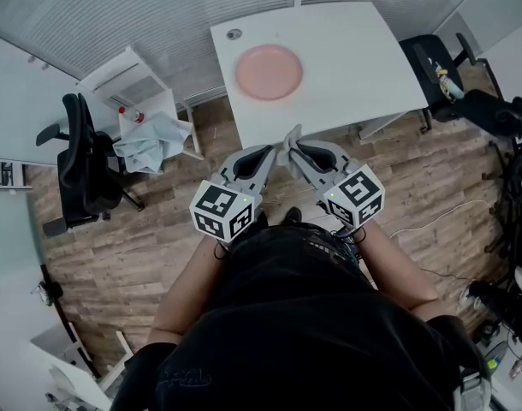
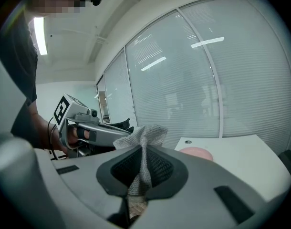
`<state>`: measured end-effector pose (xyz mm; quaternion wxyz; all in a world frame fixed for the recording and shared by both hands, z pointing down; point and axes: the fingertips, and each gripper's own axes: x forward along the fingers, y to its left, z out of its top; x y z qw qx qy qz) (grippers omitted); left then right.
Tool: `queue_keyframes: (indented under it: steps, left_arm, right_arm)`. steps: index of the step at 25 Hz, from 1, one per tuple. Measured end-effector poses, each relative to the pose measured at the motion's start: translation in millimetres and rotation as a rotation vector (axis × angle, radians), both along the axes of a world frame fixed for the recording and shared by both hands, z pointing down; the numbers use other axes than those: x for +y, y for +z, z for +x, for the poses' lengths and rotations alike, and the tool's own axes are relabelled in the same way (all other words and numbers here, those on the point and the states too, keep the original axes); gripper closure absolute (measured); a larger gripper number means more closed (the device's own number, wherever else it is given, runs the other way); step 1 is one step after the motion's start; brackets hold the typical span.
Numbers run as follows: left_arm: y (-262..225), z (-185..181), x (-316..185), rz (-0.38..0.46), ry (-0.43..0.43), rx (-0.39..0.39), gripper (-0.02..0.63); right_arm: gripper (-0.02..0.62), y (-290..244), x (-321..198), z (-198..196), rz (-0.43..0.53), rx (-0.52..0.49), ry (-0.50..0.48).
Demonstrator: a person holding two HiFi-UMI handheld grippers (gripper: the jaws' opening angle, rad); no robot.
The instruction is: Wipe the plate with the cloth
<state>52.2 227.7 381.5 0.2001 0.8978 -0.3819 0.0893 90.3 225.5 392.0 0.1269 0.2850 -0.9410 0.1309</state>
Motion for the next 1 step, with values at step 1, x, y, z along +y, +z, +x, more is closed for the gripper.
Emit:
queue_keyframes:
  steps: [1]
  left_arm:
    - [-0.3,3.6,3.1,0.0,-0.001,-0.001,0.591]
  right_arm:
    - [0.552,-0.8,3.1,3.0,0.0,-0.003,-0.001]
